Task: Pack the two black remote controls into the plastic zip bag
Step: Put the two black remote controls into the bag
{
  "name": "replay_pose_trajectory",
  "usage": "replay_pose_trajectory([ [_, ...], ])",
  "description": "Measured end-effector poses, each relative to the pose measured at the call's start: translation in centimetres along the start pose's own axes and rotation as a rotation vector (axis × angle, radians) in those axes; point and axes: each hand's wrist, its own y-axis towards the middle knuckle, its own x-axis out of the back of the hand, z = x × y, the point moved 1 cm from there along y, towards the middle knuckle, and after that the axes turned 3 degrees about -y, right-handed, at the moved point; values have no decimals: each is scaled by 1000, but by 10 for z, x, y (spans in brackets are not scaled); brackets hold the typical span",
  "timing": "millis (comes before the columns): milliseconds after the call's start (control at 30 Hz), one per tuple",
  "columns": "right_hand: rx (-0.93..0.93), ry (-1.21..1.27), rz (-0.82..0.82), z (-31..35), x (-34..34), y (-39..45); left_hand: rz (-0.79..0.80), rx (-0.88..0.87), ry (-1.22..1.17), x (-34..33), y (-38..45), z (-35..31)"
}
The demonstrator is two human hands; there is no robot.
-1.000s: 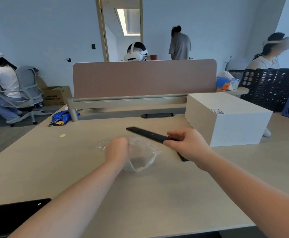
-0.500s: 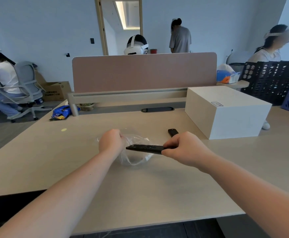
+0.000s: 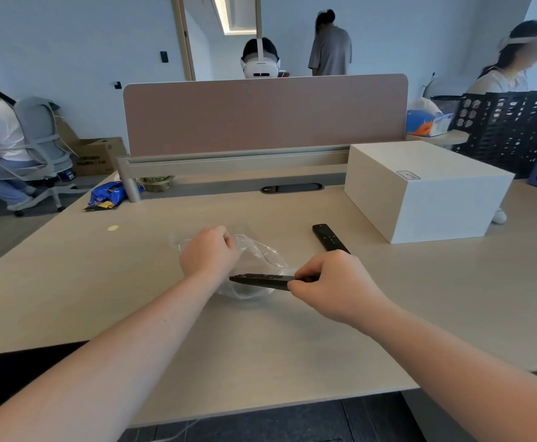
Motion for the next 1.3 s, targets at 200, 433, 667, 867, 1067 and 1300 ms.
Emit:
replay_pose_trajectory([
  [200, 3, -17, 0, -3, -14, 12, -4, -60, -9, -4, -5, -10],
  [433, 93, -145, -99, -7, -56, 43, 74, -113, -100, -5, -20, -23],
  [667, 214, -190, -66, -10, -98, 66, 97, -211, -259, -5, -22, -17],
  [867, 215, -194, 36, -18, -108, 83, 154, -227, -400, -12, -18, -4],
  [1067, 229, -326, 37, -12, -101, 93, 142, -196, -433, -14, -19, -1],
  [1300, 597, -256, -416, -41, -68, 69, 138, -211, -240, -12, -17, 5],
])
